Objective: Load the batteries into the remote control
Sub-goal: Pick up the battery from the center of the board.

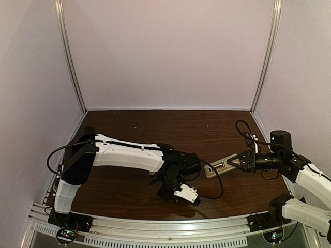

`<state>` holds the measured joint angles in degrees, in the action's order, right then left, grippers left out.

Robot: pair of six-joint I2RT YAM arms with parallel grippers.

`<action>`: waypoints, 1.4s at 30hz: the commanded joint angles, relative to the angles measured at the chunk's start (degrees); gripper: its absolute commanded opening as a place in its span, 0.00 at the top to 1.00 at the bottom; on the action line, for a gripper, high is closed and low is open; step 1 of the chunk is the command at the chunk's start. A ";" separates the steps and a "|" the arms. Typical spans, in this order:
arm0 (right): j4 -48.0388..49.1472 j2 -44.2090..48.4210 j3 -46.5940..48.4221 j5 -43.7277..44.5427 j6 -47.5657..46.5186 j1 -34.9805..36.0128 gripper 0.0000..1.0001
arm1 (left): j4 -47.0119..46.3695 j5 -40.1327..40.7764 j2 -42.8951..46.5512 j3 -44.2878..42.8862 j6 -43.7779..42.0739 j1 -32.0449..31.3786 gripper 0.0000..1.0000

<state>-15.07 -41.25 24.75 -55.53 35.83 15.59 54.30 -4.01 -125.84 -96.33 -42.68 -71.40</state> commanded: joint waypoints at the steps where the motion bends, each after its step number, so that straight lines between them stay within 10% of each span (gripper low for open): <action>1: -0.66 -0.48 0.10 -0.77 -1.42 -0.57 1.00 | 3.61 -4.75 -0.45 0.10 8.89 0.12 0.83; 11: -1.16 -0.92 0.49 -0.55 -1.38 -0.55 1.00 | 1.09 1.19 -2.34 2.29 16.25 -0.66 0.70; 26: -5.14 -0.58 1.89 0.73 -4.01 -0.56 1.00 | -5.61 4.23 4.16 6.97 16.94 -2.69 1.00; 42: 3.99 0.24 -0.19 -0.63 4.25 1.60 1.00 | -52.60 0.80 39.26 26.67 35.57 0.25 1.00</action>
<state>-16.75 -41.30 24.99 -55.68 36.62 15.75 18.41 -0.97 -91.33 -74.65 -15.20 -72.05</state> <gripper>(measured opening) 0.223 0.070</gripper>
